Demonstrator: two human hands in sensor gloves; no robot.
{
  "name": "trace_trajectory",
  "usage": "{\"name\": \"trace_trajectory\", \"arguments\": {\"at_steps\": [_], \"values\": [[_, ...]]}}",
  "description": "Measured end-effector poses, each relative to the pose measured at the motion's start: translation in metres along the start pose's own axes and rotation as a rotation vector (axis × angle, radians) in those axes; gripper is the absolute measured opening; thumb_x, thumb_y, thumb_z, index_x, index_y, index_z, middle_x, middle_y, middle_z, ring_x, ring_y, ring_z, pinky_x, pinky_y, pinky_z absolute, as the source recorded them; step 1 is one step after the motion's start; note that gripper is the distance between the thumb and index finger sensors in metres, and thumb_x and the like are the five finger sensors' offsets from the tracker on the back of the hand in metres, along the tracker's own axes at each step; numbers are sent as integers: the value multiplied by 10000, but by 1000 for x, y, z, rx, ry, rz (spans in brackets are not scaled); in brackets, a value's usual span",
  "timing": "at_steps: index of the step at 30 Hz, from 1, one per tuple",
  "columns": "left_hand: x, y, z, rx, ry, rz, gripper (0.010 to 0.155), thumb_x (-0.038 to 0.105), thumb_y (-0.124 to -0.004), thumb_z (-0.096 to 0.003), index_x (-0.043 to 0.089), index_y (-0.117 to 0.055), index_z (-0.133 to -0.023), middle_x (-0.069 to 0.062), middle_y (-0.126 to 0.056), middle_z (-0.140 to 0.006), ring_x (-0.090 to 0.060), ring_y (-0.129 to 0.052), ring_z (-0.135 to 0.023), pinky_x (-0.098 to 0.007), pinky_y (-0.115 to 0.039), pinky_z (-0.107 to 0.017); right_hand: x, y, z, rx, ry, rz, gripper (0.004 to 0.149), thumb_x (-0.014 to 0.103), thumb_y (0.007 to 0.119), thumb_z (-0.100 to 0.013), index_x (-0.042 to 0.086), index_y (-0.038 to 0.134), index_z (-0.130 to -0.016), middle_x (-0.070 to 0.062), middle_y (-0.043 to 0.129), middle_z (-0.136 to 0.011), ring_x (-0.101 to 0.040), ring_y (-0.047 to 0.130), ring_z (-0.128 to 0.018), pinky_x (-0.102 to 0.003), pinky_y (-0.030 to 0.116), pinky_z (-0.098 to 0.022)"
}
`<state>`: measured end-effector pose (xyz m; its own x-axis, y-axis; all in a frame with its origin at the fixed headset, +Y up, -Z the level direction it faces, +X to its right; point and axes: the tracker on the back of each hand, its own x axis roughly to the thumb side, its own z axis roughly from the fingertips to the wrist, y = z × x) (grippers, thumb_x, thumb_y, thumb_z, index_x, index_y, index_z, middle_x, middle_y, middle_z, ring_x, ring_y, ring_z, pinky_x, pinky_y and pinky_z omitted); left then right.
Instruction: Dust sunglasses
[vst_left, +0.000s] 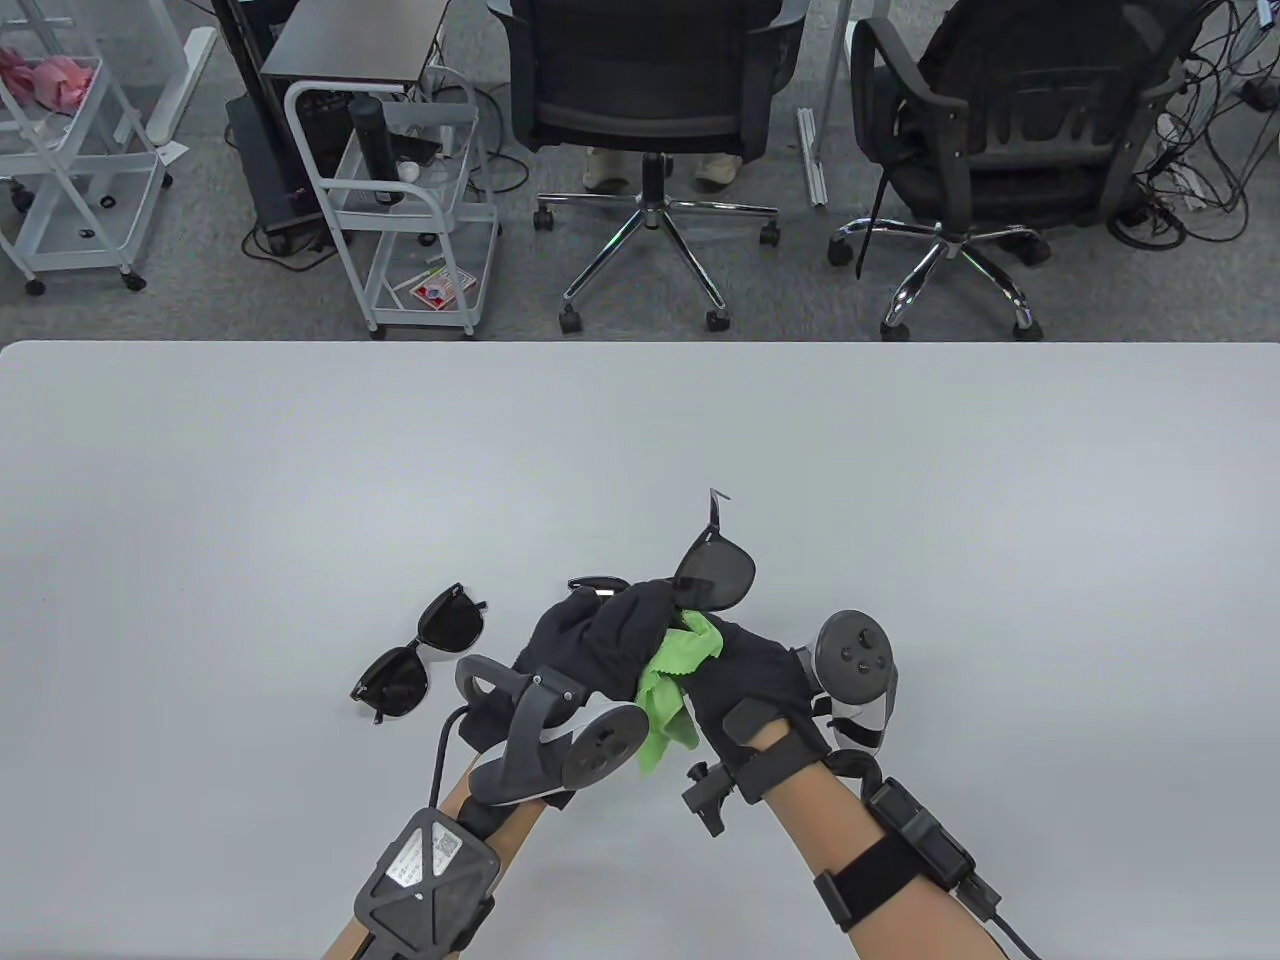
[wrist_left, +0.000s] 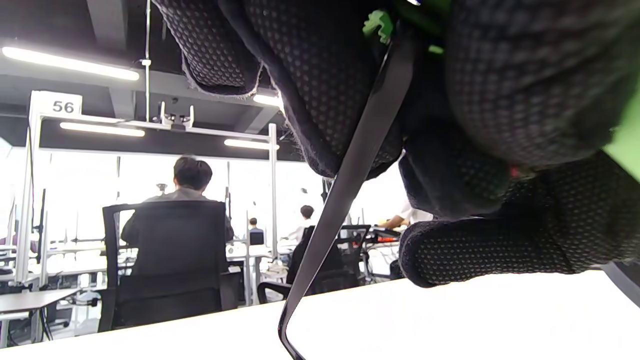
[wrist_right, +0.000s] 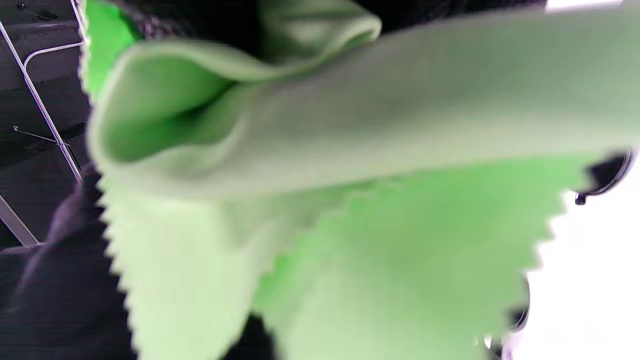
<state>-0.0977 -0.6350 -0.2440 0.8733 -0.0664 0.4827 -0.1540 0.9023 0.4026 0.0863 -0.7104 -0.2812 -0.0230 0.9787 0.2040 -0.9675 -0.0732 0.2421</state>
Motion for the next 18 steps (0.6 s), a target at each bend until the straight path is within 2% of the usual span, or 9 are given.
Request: {"name": "trace_trajectory", "arguments": {"at_steps": [3,6,8,12,15,18], "values": [[-2,-3,3,-15,-4,-24,980,638,-935,-174,337,-556,-1026,148,-774,-976,82,-1104,-534,-338,-794,-710,-7,3,-1,72,47,-81,482,436,712,-484,118,880,-805,-59,1008,-709,-305,1024,-633,-609,711,-584],[0,-5,3,-14,6,-36,987,652,-943,-175,324,-561,-1024,123,-776,-978,56,-1110,-529,-349,-794,-707,-10,4,-3,113,73,-109,470,381,772,-464,113,852,-842,-68,988,-762,-326,1004,-685,-621,699,-585],[4,-4,2,6,-3,-68,990,662,-943,-178,310,-561,-1022,126,-778,-974,56,-1112,-526,-349,-795,-703,-7,4,-1,62,65,-58,438,338,861,-422,135,867,-810,-44,1000,-737,-296,1022,-669,-610,712,-586],[14,-3,1,44,24,-113,1010,723,-904,-168,303,-564,-1022,117,-777,-974,25,-1102,-547,-369,-786,-698,1,3,3,-44,44,46,412,380,948,-384,162,909,-731,-5,1041,-647,-242,1072,-579,-573,751,-572],[14,-3,0,44,57,-88,1000,737,-891,-175,325,-566,-1026,121,-785,-973,22,-1092,-574,-380,-785,-698,3,5,7,-91,54,20,416,376,938,-400,140,901,-740,-26,1027,-654,-274,1055,-581,-583,735,-572],[5,-1,0,40,91,-57,970,731,-904,-210,328,-567,-1025,118,-786,-972,11,-1093,-614,-384,-782,-701,8,8,3,-6,3,38,473,403,764,-486,100,840,-842,-81,975,-767,-332,1006,-678,-600,710,-582]]}}
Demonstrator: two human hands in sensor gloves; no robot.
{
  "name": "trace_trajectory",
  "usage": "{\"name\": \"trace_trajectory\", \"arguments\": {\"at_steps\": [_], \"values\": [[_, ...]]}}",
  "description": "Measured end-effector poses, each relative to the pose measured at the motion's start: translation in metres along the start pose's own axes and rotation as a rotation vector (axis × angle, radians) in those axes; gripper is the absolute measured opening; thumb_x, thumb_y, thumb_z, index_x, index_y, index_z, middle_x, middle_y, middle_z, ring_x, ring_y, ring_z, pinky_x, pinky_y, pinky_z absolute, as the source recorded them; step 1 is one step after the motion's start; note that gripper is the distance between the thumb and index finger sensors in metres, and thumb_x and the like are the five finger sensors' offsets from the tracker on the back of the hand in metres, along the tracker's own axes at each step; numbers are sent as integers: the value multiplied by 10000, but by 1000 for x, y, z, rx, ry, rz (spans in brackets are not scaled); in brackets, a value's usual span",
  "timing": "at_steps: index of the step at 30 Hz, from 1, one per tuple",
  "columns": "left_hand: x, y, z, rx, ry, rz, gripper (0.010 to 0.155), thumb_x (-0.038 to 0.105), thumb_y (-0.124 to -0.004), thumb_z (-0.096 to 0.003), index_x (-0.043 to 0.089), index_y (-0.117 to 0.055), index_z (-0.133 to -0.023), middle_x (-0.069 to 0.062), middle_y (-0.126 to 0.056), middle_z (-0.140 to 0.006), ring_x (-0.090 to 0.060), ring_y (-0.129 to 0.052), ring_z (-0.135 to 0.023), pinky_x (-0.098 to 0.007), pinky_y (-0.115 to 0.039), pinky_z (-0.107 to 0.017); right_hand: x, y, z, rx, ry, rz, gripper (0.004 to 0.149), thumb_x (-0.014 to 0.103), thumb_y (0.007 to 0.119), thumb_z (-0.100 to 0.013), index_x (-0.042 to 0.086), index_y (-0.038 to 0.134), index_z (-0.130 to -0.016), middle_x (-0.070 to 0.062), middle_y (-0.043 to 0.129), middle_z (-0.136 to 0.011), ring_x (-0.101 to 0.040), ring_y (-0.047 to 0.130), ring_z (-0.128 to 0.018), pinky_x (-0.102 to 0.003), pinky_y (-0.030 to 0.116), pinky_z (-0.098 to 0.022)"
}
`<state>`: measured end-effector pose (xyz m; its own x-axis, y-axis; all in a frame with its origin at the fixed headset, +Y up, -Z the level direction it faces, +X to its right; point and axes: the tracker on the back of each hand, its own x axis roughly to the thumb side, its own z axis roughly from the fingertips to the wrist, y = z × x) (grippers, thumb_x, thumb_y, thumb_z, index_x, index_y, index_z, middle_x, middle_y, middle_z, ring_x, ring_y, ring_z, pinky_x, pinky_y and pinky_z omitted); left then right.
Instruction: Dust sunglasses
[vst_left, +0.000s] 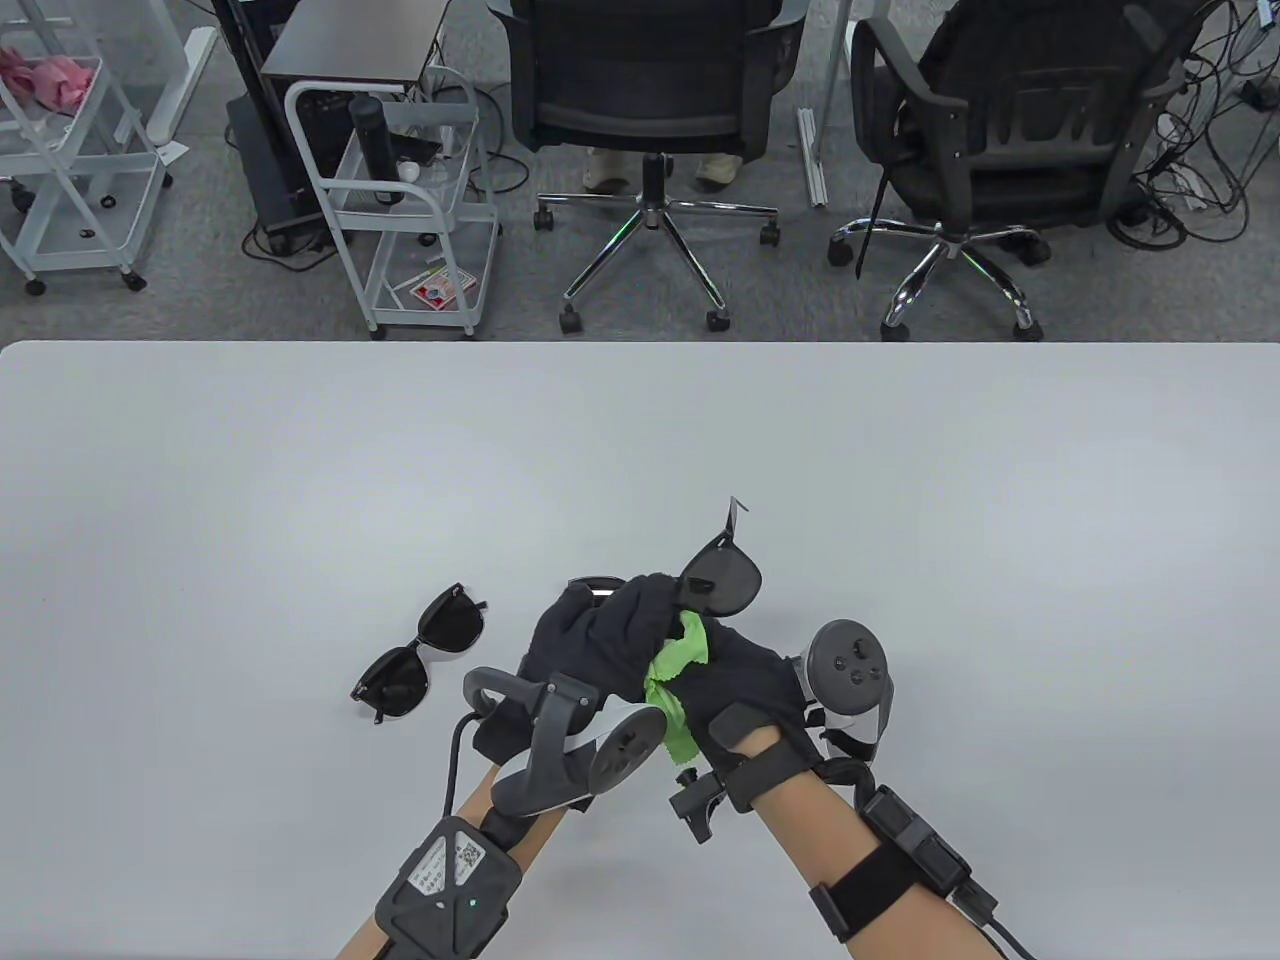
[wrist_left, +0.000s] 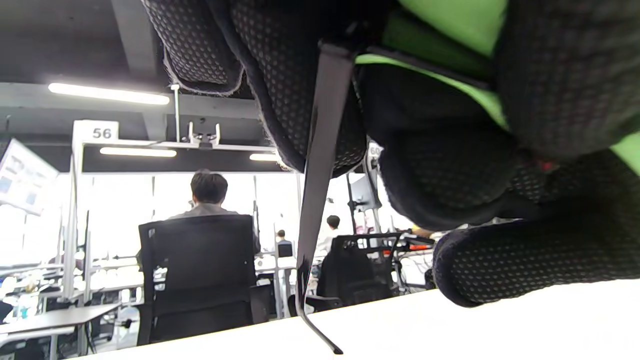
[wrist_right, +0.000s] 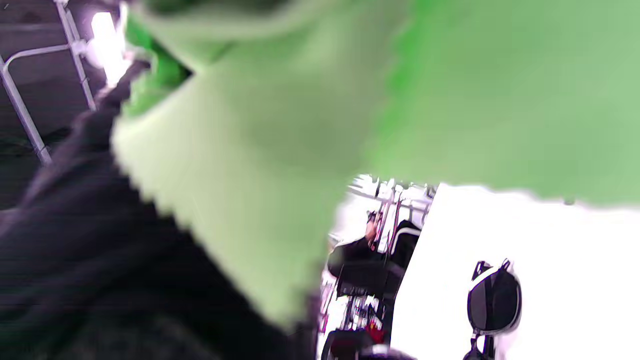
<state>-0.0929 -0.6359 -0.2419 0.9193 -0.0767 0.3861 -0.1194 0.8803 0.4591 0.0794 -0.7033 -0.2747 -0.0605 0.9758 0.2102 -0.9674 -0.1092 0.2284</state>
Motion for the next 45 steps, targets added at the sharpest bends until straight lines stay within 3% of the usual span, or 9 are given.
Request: {"name": "trace_trajectory", "arguments": {"at_steps": [2,10,14,17,19,24,31,40,45], "values": [[-10,-1,0,-19,22,17,964,713,-909,-226,322,-550,-1031,107,-773,-985,-7,-1090,-661,-392,-776,-708,1,-1,-2,52,-9,-19,511,378,739,-498,58,796,-891,-146,929,-833,-382,968,-729,-628,685,-576],[-58,-19,4,-200,114,48,948,557,-941,-293,309,-419,-1044,78,-599,-1079,-210,-968,-934,-481,-702,-745,27,-48,1,-98,-195,192,470,359,775,-486,98,834,-872,-108,959,-824,-365,993,-715,-623,708,-573],[-63,-25,3,-251,92,48,932,482,-943,-313,366,-361,-1032,117,-507,-1112,-285,-809,-1039,-508,-645,-765,46,-70,7,-230,-316,284,471,360,785,-484,117,827,-885,-97,947,-853,-362,975,-748,-626,701,-587],[-62,-27,4,-270,41,41,931,443,-947,-316,426,-333,-1015,169,-453,-1126,-300,-702,-1081,-505,-609,-782,54,-77,9,-236,-361,402,488,365,786,-487,129,798,-913,-89,917,-902,-370,944,-793,-634,687,-595],[-59,-28,5,-280,-1,35,933,435,-948,-315,460,-320,-1004,203,-430,-1128,-288,-665,-1092,-493,-597,-793,55,-74,7,-190,-367,430,503,366,789,-485,130,783,-929,-92,896,-929,-386,921,-818,-650,672,-599],[-52,-22,6,-205,-72,-22,928,441,-945,-307,507,-315,-984,247,-414,-1127,-239,-634,-1102,-460,-594,-809,58,-52,-1,119,-399,500,541,362,798,-474,127,754,-959,-102,854,-978,-432,844,-887,-712,590,-614],[-44,-24,9,-211,-148,-155,915,457,-951,-294,513,-346,-977,244,-466,-1117,-157,-774,-1092,-436,-628,-806,59,-36,-4,361,-361,512,501,359,820,-457,94,841,-882,-116,956,-861,-394,968,-756,-703,635,-594],[-38,-18,5,-126,-186,-182,898,468,-959,-266,503,-388,-959,213,-516,-1098,-122,-769,-1089,-375,-647,-814,64,-22,-4,476,-350,539,431,371,864,-425,111,930,-762,-76,1034,-697,-337,1033,-618,-688,659,-584],[-29,-11,11,-103,-218,-138,1027,623,-922,-211,444,-334,-1035,173,-445,-1146,-161,-648,-1141,-471,-537,-835,59,-17,-4,486,-332,606,427,361,850,-424,88,952,-736,-80,1057,-645,-336,1051,-559,-678,674,-577]]}}
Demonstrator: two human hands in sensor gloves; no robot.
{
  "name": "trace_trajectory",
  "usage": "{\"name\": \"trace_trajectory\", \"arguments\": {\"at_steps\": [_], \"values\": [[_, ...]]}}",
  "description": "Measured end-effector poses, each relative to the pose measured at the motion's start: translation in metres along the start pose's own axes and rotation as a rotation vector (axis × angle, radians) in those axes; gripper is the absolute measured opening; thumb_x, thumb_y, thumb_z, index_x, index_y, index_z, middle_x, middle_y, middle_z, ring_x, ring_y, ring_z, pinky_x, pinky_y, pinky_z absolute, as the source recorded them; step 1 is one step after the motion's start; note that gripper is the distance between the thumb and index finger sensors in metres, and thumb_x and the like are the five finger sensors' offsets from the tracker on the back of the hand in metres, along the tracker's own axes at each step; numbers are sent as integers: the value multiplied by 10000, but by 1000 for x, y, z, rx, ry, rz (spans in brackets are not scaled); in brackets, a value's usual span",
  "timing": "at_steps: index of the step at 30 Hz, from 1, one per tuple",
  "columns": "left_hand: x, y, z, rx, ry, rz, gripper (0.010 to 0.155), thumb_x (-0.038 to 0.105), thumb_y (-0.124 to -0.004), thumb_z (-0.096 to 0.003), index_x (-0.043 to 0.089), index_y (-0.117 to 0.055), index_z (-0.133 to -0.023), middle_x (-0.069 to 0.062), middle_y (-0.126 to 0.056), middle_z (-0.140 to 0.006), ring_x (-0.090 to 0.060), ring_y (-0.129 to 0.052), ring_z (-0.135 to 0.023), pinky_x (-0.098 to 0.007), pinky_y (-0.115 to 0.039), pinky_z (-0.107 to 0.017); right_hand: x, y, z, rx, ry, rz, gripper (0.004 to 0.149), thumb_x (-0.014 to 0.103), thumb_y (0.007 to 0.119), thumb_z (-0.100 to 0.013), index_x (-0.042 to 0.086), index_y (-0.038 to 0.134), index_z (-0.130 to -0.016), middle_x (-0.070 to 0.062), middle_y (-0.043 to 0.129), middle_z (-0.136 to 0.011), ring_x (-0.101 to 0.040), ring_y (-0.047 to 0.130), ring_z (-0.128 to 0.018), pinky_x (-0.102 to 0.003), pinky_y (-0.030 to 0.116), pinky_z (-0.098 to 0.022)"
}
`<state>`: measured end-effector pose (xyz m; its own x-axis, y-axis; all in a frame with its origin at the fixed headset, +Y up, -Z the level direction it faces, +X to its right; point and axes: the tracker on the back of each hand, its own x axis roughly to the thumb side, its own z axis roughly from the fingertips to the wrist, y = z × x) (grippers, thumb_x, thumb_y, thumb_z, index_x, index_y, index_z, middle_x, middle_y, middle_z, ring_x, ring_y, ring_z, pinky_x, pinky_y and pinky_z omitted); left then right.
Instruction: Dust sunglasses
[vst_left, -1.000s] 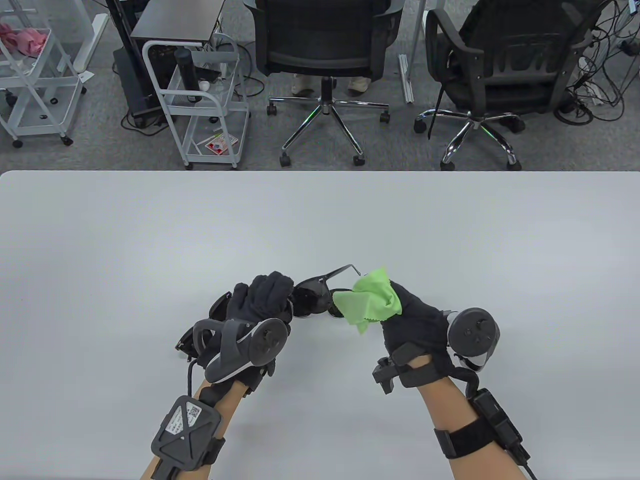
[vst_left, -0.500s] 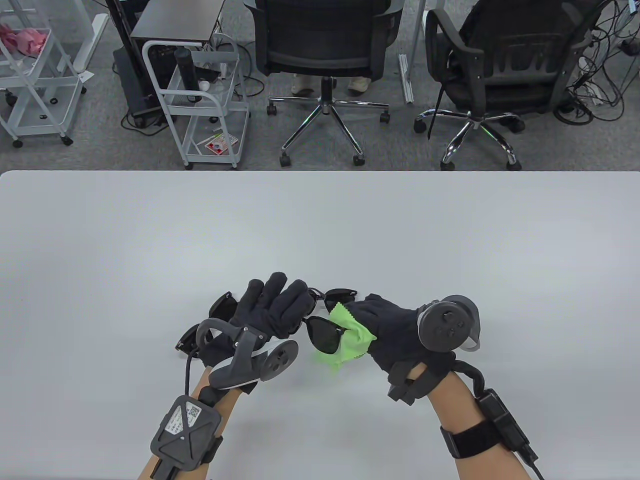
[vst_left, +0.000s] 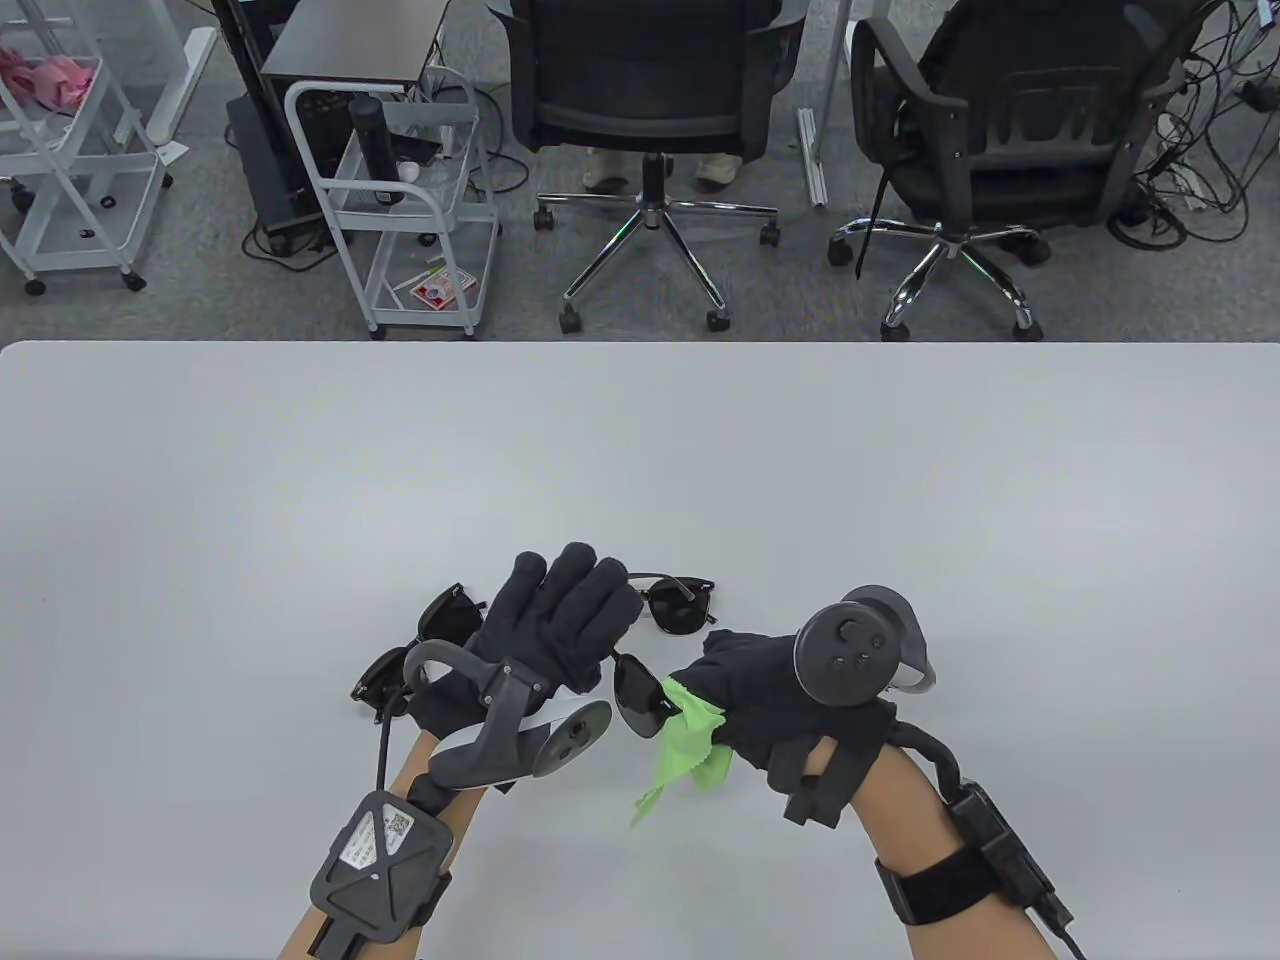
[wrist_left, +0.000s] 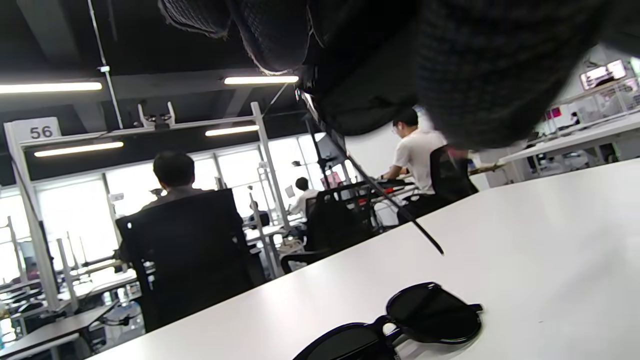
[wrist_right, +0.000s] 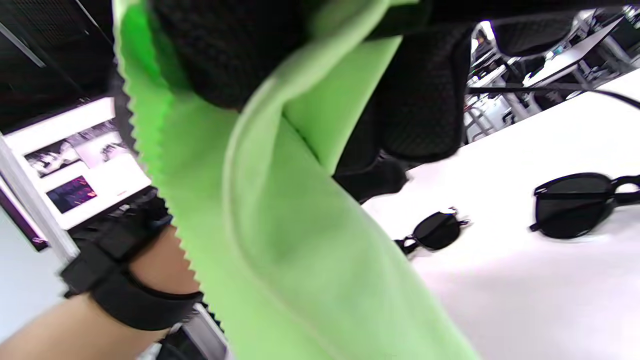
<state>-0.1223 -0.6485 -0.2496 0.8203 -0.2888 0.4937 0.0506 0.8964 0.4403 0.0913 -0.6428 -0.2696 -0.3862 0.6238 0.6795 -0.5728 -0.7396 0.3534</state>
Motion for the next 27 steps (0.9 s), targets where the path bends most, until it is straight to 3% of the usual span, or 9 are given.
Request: {"name": "trace_trajectory", "arguments": {"at_steps": [2,5,8,14,19,27], "values": [[9,6,2,32,-43,41,1053,683,-901,-169,452,-350,-1036,190,-475,-1140,-116,-672,-1134,-476,-533,-838,-2,0,0,-8,15,37,432,365,836,-431,80,949,-735,-80,1060,-635,-319,1058,-548,-669,683,-577],[24,11,0,77,-77,26,962,702,-883,-178,466,-463,-1011,217,-647,-1069,-40,-844,-1033,-459,-578,-832,-3,1,0,-26,13,-18,434,365,834,-431,70,953,-725,-84,1065,-617,-319,1063,-527,-664,689,-573],[26,10,-1,91,-83,-11,920,735,-882,-174,479,-516,-978,241,-714,-1014,-7,-887,-989,-447,-605,-827,-3,2,0,-11,23,19,435,369,828,-434,65,953,-720,-81,1068,-602,-319,1065,-509,-659,697,-570],[20,5,0,23,-74,180,961,777,-852,-148,482,-501,-994,237,-675,-1051,-37,-868,-1018,-480,-588,-835,-4,5,-2,-6,38,38,436,368,831,-432,55,960,-707,-87,1076,-576,-317,1072,-482,-656,703,-565],[26,15,-2,94,-80,35,859,733,-882,-191,484,-593,-961,242,-753,-1014,-14,-921,-970,-442,-641,-817,-3,3,-3,-26,44,70,434,371,825,-433,61,961,-703,-83,1082,-559,-303,1079,-464,-649,710,-565],[19,27,-1,145,-62,50,878,748,-893,-169,507,-599,-960,259,-763,-1005,19,-937,-947,-409,-673,-807,2,-8,-1,-57,30,45,434,387,827,-430,82,965,-705,-61,1088,-549,-284,1087,-454,-647,702,-569]]}}
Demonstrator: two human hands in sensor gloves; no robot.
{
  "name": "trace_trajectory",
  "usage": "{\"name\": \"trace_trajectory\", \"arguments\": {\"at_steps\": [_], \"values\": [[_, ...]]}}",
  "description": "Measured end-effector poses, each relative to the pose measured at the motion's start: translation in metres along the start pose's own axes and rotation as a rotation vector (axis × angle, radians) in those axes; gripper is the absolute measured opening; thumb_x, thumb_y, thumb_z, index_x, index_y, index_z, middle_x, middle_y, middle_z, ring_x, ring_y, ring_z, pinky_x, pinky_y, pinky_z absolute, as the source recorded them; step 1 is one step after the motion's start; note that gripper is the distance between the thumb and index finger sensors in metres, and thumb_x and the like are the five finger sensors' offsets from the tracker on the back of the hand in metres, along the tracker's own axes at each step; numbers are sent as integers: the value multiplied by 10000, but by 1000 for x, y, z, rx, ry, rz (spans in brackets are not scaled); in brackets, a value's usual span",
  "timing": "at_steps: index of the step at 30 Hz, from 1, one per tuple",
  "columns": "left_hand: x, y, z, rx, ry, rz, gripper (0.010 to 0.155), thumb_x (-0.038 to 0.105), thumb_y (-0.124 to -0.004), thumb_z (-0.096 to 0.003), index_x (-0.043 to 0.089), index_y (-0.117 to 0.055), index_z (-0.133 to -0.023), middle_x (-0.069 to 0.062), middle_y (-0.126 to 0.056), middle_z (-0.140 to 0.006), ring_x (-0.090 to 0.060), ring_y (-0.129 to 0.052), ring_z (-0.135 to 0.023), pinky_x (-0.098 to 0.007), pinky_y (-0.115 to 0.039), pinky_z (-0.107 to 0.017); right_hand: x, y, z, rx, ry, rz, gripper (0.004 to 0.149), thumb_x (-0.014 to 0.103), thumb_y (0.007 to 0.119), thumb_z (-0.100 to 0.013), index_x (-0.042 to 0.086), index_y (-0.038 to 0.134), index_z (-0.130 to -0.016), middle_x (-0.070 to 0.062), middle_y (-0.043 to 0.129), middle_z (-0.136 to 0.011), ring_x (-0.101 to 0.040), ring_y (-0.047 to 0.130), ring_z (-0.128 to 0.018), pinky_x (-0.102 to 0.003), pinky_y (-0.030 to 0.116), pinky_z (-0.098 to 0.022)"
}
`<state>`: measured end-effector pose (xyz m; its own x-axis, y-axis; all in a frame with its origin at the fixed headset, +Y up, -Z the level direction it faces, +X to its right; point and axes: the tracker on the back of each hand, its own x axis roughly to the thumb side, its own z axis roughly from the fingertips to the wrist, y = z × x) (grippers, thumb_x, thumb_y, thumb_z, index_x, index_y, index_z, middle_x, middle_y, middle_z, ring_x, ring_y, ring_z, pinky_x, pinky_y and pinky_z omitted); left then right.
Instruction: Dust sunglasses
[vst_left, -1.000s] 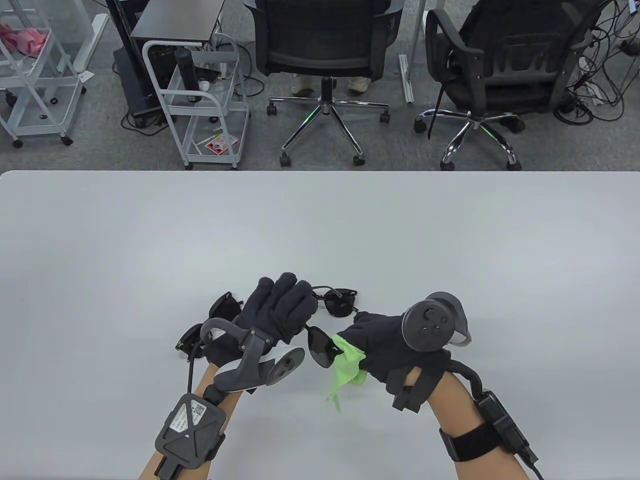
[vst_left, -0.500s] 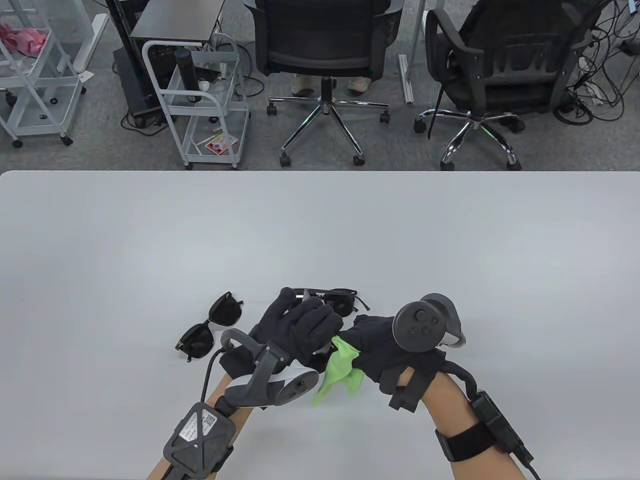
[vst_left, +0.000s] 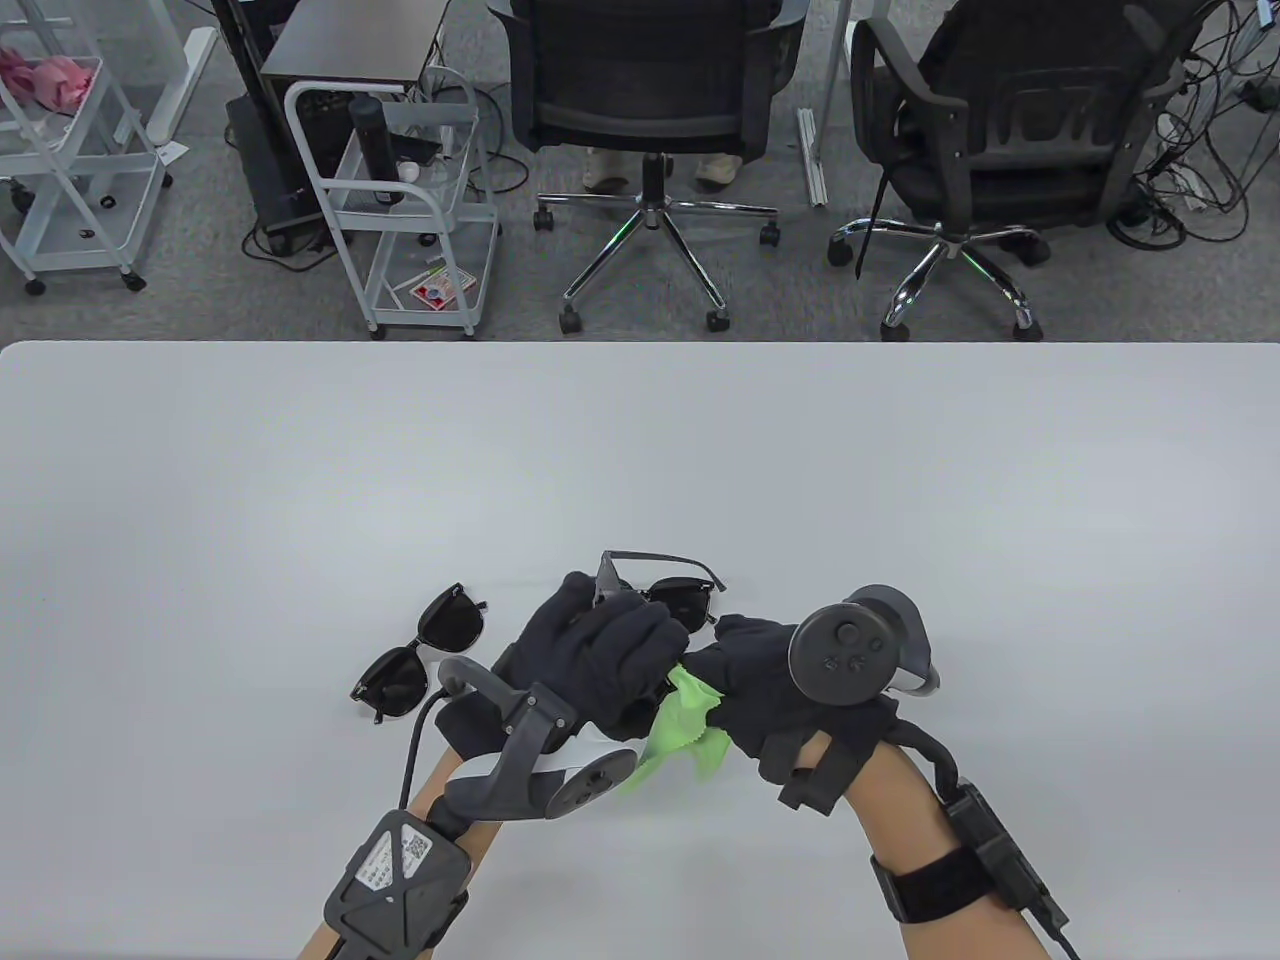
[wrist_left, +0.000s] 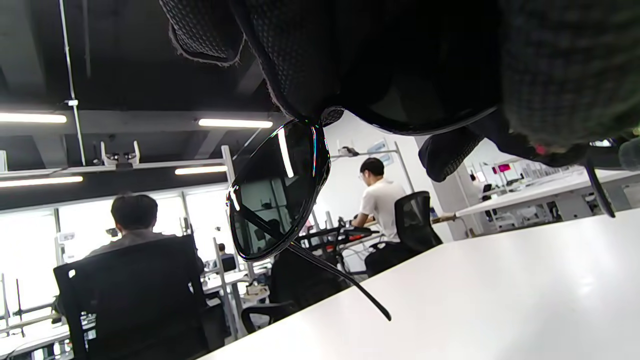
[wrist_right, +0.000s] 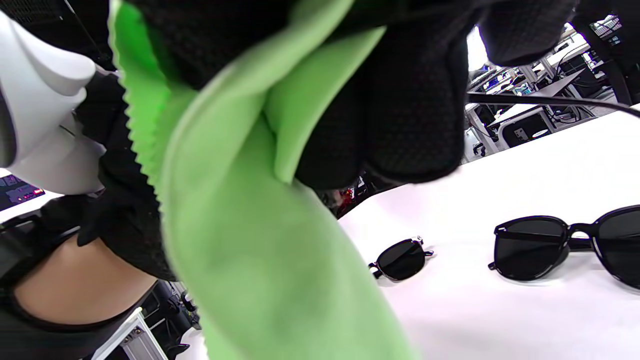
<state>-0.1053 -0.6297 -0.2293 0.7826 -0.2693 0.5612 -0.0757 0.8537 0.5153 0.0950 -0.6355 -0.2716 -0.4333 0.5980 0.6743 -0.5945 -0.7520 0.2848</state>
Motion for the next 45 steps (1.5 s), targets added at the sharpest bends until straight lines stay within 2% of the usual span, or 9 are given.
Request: {"name": "trace_trajectory", "arguments": {"at_steps": [5,10,15,21,27,32,34,39,45], "values": [[-13,2,5,9,36,29,862,744,-896,-175,522,-596,-951,271,-755,-1005,24,-932,-953,-414,-681,-805,-17,-8,8,54,60,-56,428,376,827,-434,81,966,-710,-66,1086,-553,-284,1087,-460,-652,694,-570],[-40,-2,10,-8,138,88,855,742,-889,-181,531,-591,-954,270,-750,-1011,23,-929,-959,-416,-671,-809,-43,-23,21,17,135,-106,424,376,828,-435,82,968,-706,-60,1088,-544,-286,1087,-451,-650,697,-568],[-46,-5,11,-22,161,132,850,737,-887,-187,557,-590,-963,262,-744,-1018,10,-926,-962,-415,-659,-812,-61,-24,26,-3,164,-217,424,372,827,-440,76,964,-711,-68,1086,-548,-293,1086,-458,-652,697,-567],[-41,-1,11,0,146,120,855,713,-906,-195,535,-599,-973,244,-750,-1018,-16,-934,-953,-415,-658,-807,-60,-19,25,20,173,-210,424,364,828,-444,67,960,-717,-83,1082,-558,-314,1078,-469,-662,693,-562],[-9,-2,5,-16,32,44,850,701,-913,-200,533,-601,-973,241,-746,-1021,-23,-928,-959,-421,-659,-803,-32,2,7,127,93,-143,425,361,823,-445,69,958,-722,-79,1078,-570,-317,1075,-484,-669,684,-566],[12,-6,3,-15,-26,3,862,699,-915,-198,496,-606,-976,222,-760,-1013,-37,-947,-943,-413,-673,-794,-16,11,-1,94,46,-176,431,363,818,-443,54,964,-705,-93,1081,-551,-328,1074,-468,-667,691,-561],[10,-9,3,-13,-19,12,859,704,-922,-198,500,-616,-974,230,-759,-1012,-32,-948,-942,-405,-681,-790,-19,10,0,111,47,-115,430,384,808,-448,83,960,-715,-66,1080,-563,-302,1079,-480,-659,696,-568],[-2,-8,0,-15,45,61,835,710,-945,-190,537,-656,-954,246,-761,-1008,-10,-949,-939,-367,-700,-783,-25,3,0,66,69,-134,428,380,822,-436,84,966,-711,-70,1081,-551,-300,1078,-467,-656,695,-567],[-29,-4,7,-1,136,111,839,708,-943,-194,549,-638,-959,255,-745,-1020,2,-930,-954,-371,-696,-788,-49,-18,19,45,133,-140,424,377,833,-427,86,971,-703,-57,1084,-530,-287,1080,-445,-652,696,-569]]}}
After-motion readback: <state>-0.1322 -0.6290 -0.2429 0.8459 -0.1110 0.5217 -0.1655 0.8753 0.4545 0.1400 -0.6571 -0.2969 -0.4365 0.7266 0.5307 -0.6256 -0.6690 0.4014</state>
